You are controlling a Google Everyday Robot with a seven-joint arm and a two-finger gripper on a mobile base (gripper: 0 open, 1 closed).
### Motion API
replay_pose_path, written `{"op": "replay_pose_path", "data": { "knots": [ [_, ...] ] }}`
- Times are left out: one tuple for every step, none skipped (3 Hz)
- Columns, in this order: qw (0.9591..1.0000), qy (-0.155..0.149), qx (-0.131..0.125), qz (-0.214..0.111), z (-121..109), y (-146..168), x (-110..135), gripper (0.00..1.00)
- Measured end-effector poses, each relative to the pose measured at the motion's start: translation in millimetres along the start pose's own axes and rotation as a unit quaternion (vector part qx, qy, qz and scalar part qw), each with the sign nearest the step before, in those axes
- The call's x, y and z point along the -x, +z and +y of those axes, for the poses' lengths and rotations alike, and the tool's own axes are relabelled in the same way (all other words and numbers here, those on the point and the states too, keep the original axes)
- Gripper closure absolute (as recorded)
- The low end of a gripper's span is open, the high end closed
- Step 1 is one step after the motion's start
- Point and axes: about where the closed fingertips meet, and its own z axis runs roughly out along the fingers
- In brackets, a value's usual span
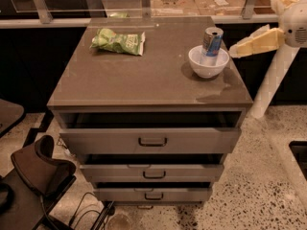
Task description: Pick redbull can from white bowl and place on counter
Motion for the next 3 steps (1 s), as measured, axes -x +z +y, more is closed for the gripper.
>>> {"op": "replay_pose_path", "data": {
  "knots": [
    [0.999,0.03,0.004,-0.034,2.6,27.8,-4.9,0.0],
    [0.9954,0.067,0.004,-0.068,2.5,53.2,-9.9,0.0],
    [0.991,0.093,0.012,-0.095,3.7,76.5,-13.4,0.0]
  ]
}}
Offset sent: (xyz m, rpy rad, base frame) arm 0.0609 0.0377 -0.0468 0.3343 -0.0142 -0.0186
